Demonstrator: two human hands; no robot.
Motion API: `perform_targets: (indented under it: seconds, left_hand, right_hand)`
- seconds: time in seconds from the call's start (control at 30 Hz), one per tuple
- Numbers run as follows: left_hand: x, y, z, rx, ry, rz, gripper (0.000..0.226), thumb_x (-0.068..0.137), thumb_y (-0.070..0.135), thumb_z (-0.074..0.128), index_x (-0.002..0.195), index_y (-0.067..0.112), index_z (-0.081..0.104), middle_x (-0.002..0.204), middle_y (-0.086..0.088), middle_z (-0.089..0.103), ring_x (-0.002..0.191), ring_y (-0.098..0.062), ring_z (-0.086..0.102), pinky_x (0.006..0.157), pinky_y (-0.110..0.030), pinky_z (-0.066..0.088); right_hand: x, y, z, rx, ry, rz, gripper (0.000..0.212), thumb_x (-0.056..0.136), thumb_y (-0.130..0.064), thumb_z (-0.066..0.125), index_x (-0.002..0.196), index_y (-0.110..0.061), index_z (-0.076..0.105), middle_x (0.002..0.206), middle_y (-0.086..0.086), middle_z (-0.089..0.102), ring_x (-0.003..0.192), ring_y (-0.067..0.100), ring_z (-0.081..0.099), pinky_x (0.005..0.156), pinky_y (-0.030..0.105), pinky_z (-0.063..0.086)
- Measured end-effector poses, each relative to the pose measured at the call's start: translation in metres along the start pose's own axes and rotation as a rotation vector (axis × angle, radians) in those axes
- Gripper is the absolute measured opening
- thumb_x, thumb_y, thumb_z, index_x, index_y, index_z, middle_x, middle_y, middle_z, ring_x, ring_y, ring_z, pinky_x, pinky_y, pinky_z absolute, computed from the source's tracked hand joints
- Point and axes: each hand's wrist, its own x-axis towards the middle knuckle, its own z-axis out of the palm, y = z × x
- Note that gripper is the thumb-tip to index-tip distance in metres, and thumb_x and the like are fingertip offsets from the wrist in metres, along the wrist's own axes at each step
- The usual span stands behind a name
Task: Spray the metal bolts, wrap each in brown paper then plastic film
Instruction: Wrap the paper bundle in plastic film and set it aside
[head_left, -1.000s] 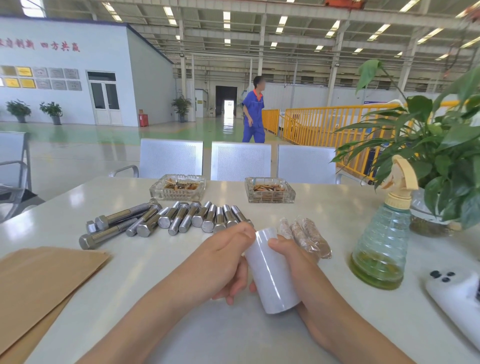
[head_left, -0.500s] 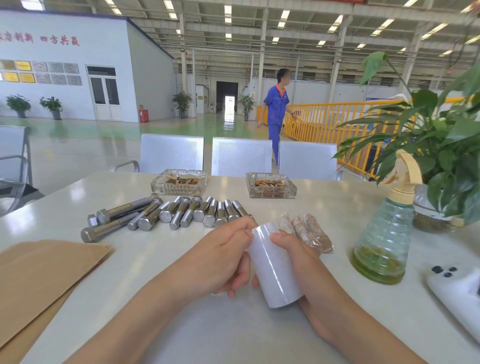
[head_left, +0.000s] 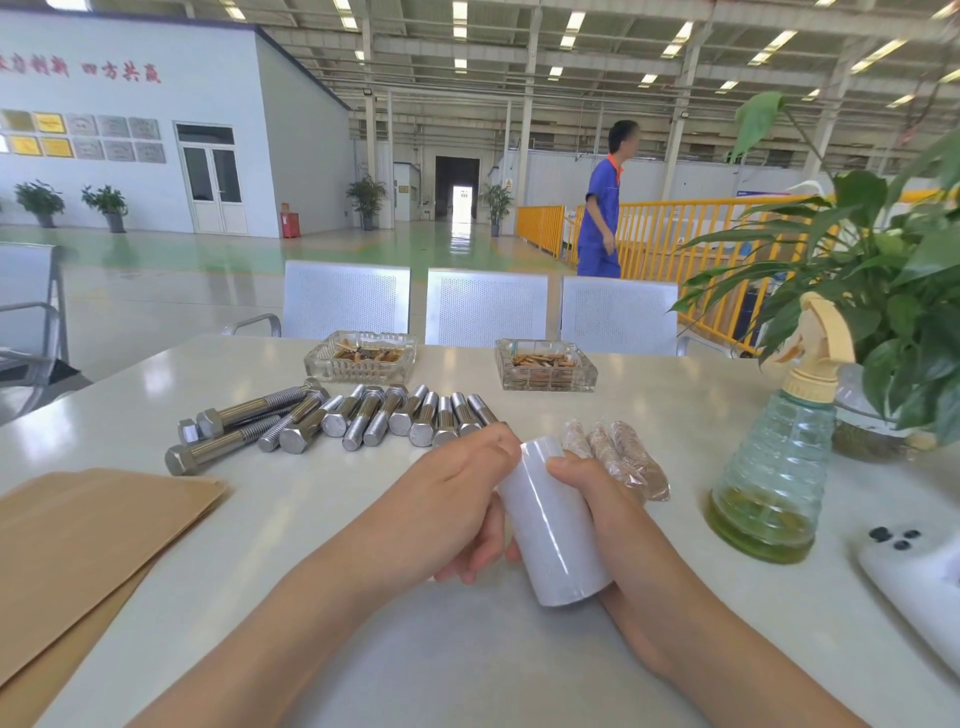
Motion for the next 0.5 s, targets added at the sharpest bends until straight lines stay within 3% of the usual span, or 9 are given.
perform_targets:
  seconds: [0.13, 0.27, 0.43, 0.5]
  left_hand:
    - [-0.0007, -0.0014, 0.0013, 0.043, 0.023, 0.012, 0.035, 0.098, 0.041, 0.031, 0.099, 0.014, 0.052, 0.044, 0.006, 0.053, 0.031, -0.007, 0.043, 0.037, -0.016, 0.033]
    - [-0.0009, -0.0031, -0.0003, 0.045, -0.012, 0.015, 0.029, 0.107, 0.019, 0.027, 0.093, 0.016, 0.052, 0.047, -0.002, 0.054, 0.033, -0.016, 0.039, 0.038, -0.021, 0.031]
    - [0.0002, -0.0042, -0.0017, 0.035, -0.025, 0.023, 0.032, 0.106, 0.017, 0.027, 0.09, 0.019, 0.055, 0.048, -0.006, 0.055, 0.034, -0.017, 0.04, 0.039, -0.021, 0.032]
    - [0.0008, -0.0048, -0.0016, 0.025, -0.018, 0.03, 0.031, 0.106, 0.018, 0.028, 0.092, 0.018, 0.056, 0.051, -0.011, 0.055, 0.036, -0.02, 0.041, 0.039, -0.022, 0.033]
  right_hand:
    - [-0.0005, -0.0007, 0.0011, -0.008, 0.028, 0.006, 0.024, 0.071, -0.042, 0.062, 0.082, -0.028, 0.079, 0.077, 0.016, 0.075, 0.062, 0.033, 0.072, 0.067, 0.036, 0.055]
    - [-0.0033, -0.0006, 0.0008, -0.015, 0.022, 0.008, 0.04, 0.062, -0.053, 0.067, 0.09, -0.026, 0.077, 0.08, 0.02, 0.074, 0.065, 0.036, 0.073, 0.061, 0.035, 0.057]
    - [-0.0044, -0.001, 0.0005, -0.014, 0.018, 0.013, 0.042, 0.065, -0.051, 0.068, 0.093, -0.023, 0.077, 0.081, 0.021, 0.074, 0.066, 0.036, 0.073, 0.063, 0.036, 0.057]
    - [-0.0077, -0.0013, -0.0017, -0.016, 0.007, 0.026, 0.047, 0.072, -0.049, 0.064, 0.104, -0.016, 0.074, 0.082, 0.02, 0.074, 0.069, 0.033, 0.073, 0.062, 0.035, 0.057]
